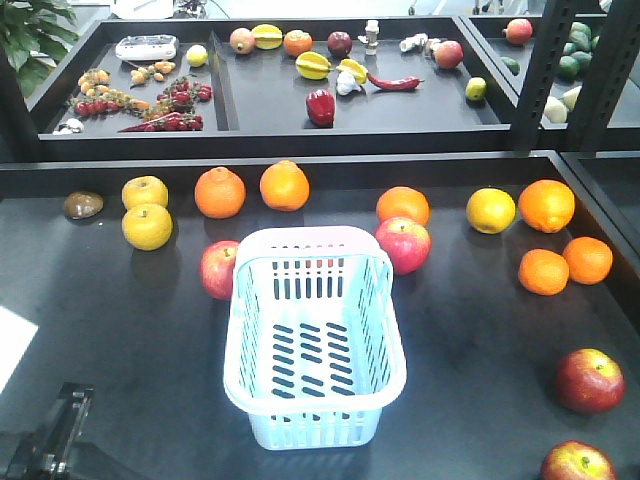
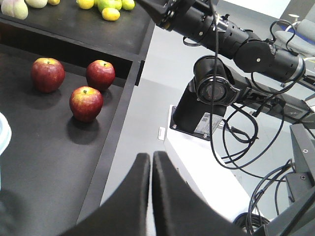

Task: Pick three apples into basket with both arms
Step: 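Reach the right gripper down over a red apple nearest the robot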

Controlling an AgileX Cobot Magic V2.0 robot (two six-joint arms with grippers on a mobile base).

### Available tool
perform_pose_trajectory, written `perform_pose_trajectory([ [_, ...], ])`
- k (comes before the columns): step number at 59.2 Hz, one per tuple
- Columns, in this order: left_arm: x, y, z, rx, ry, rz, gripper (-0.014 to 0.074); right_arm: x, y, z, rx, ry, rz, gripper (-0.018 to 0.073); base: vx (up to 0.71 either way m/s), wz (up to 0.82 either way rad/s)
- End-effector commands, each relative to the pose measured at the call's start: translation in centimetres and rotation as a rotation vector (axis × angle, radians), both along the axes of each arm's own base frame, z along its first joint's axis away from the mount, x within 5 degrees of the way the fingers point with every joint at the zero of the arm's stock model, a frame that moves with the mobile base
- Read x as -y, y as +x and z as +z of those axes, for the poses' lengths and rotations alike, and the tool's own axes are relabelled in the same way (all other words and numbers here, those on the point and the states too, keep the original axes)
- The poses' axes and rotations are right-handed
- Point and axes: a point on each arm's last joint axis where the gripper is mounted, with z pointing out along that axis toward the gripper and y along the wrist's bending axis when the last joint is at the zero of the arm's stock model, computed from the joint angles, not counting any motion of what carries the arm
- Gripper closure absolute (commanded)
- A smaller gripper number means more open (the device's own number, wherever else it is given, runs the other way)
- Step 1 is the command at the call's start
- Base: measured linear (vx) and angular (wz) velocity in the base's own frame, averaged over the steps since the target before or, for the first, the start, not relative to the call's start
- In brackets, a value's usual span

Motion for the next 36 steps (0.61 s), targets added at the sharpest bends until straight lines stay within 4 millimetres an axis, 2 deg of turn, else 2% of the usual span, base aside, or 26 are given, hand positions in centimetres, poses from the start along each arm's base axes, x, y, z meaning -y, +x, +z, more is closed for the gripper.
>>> perform_pose_trajectory([
  [1,0.1,-1.3,0.9,-0.004,-0.027,-0.150,0.0602,0.2,-0.3,0.7,0.109,0.071,-0.004,0.0564,0.00,0.00],
  [9,0.1,-1.3,0.9,-0.004,-0.027,-0.150,0.0602,0.2,-0.2,0.7,0.069,0.113,0.006,0.0564,0.00,0.00],
  [14,0.1,-1.3,0.9,-0.004,-0.027,-0.150,0.0602,0.0,-0.5,1.9,-0.012,0.091,0.021,0.0564,0.00,0.00],
  [17,0.1,-1.3,0.9,-0.004,-0.027,-0.150,0.0602,-0.2,-0.6,2.6,-0.125,0.051,0.034,0.0564,0.00,0.00],
  [21,0.1,-1.3,0.9,-0.004,-0.027,-0.150,0.0602,-0.4,-0.9,4.1,-0.269,-0.056,0.051,0.0564,0.00,0.00],
  [27,0.1,-1.3,0.9,-0.004,-0.027,-0.150,0.0602,-0.5,-1.0,6.9,-0.410,-0.313,0.075,0.0564,0.00,0.00],
  [32,0.1,-1.3,0.9,-0.004,-0.027,-0.150,0.0602,-0.5,-0.9,9.5,-0.403,-0.457,0.084,0.0564,0.00,0.00],
  [36,0.1,-1.3,0.9,-0.004,-0.027,-0.150,0.0602,-0.5,-0.6,10.4,-0.392,-0.520,0.087,0.0564,0.00,0.00],
])
